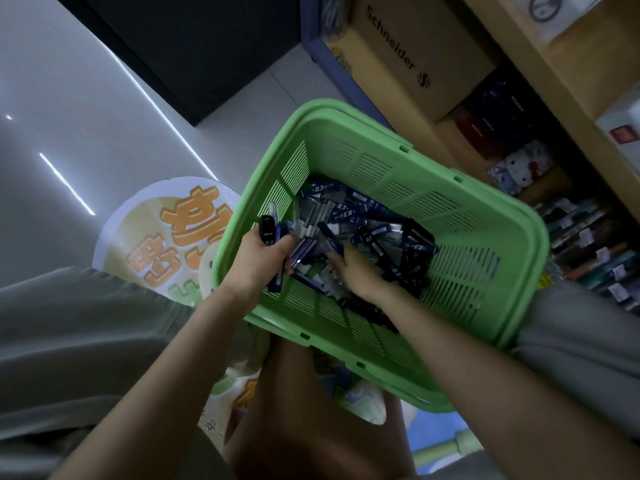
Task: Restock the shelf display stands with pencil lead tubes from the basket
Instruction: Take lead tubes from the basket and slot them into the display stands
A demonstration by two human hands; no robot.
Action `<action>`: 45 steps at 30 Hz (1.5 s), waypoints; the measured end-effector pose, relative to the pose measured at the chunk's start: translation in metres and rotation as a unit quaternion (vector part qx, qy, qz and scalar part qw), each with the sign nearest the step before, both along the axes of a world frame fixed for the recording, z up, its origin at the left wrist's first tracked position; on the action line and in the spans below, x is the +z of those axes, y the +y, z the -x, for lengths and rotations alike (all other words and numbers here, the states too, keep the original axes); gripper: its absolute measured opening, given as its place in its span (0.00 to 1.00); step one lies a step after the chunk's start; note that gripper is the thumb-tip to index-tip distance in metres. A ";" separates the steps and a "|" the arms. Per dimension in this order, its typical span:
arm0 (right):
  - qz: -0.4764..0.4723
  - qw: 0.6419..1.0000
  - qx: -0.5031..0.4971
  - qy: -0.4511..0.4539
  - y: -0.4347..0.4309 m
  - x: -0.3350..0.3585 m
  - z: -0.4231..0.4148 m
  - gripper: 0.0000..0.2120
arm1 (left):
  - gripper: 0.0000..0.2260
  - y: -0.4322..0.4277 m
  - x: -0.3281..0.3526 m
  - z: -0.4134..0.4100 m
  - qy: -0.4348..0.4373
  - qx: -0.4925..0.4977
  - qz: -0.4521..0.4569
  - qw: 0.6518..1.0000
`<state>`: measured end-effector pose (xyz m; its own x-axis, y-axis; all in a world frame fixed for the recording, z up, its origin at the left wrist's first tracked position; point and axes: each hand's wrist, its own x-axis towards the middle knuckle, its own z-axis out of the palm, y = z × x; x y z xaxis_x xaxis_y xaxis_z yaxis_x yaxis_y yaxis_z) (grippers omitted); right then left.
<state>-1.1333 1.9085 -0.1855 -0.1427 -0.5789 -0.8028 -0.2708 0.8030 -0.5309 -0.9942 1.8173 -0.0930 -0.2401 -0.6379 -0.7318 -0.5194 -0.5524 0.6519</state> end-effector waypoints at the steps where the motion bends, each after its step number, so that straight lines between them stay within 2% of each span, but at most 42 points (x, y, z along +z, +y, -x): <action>1: 0.015 1.000 -0.019 0.001 -0.002 0.008 0.002 0.17 | 0.10 0.003 0.001 0.002 0.005 0.012 -0.004 1.000; 6: 0.059 0.995 -0.072 -0.022 -0.007 0.047 0.008 0.22 | 0.07 0.021 0.012 0.020 0.063 0.091 -0.034 0.993; 8: 0.094 0.990 -0.100 -0.035 -0.008 0.066 0.012 0.20 | 0.04 0.030 0.018 0.027 0.094 0.119 -0.047 0.987; 10: 0.115 0.985 -0.119 -0.050 -0.007 0.087 0.016 0.16 | 0.07 0.039 0.026 0.033 0.112 0.137 -0.041 0.983; 14: 0.142 0.984 -0.095 -0.047 0.002 0.125 0.024 0.13 | 0.09 0.053 0.047 0.043 0.120 0.124 -0.006 0.985; 17: 0.169 0.980 -0.086 -0.062 0.014 0.154 0.029 0.11 | 0.12 0.062 0.069 0.052 0.141 0.119 -0.017 0.983; 21: 0.198 0.977 -0.070 -0.047 0.034 0.188 0.040 0.09 | 0.10 0.079 0.100 0.067 0.205 0.122 -0.040 0.970; 24: 0.215 0.974 -0.049 -0.045 0.051 0.210 0.049 0.09 | 0.13 0.089 0.118 0.077 0.213 0.090 -0.044 0.972; 26: 0.230 0.968 -0.070 -0.068 0.062 0.225 0.056 0.08 | 0.13 0.095 0.129 0.084 0.214 0.080 -0.041 0.973; 29: 0.250 0.949 -0.158 -0.109 0.076 0.244 0.065 0.11 | 0.13 0.103 0.148 0.098 0.240 0.089 -0.037 0.966; 32: 0.252 0.948 -0.190 -0.039 0.090 0.259 0.076 0.15 | 0.11 0.106 0.167 0.113 0.252 0.114 -0.026 0.961; 34: 0.260 0.949 -0.153 0.089 0.102 0.271 0.083 0.14 | 0.09 0.107 0.179 0.119 0.254 0.115 -0.028 0.960; 36: 0.275 0.929 -0.115 0.220 0.116 0.286 0.092 0.14 | 0.09 0.106 0.191 0.124 0.256 0.098 -0.030 0.961; 37: 0.290 0.916 -0.115 0.251 0.123 0.295 0.096 0.12 | 0.09 0.106 0.198 0.126 0.263 0.090 -0.034 0.960; 40: 0.321 0.898 -0.119 0.276 0.137 0.324 0.103 0.05 | 0.08 0.102 0.220 0.131 0.280 0.063 -0.038 0.957; 43: 0.347 0.875 -0.112 0.319 0.142 0.356 0.106 0.09 | 0.09 0.094 0.243 0.135 0.287 0.031 -0.028 0.957; 45: 0.362 0.858 -0.121 0.345 0.140 0.381 0.105 0.06 | 0.09 0.086 0.257 0.136 0.299 0.018 -0.017 0.954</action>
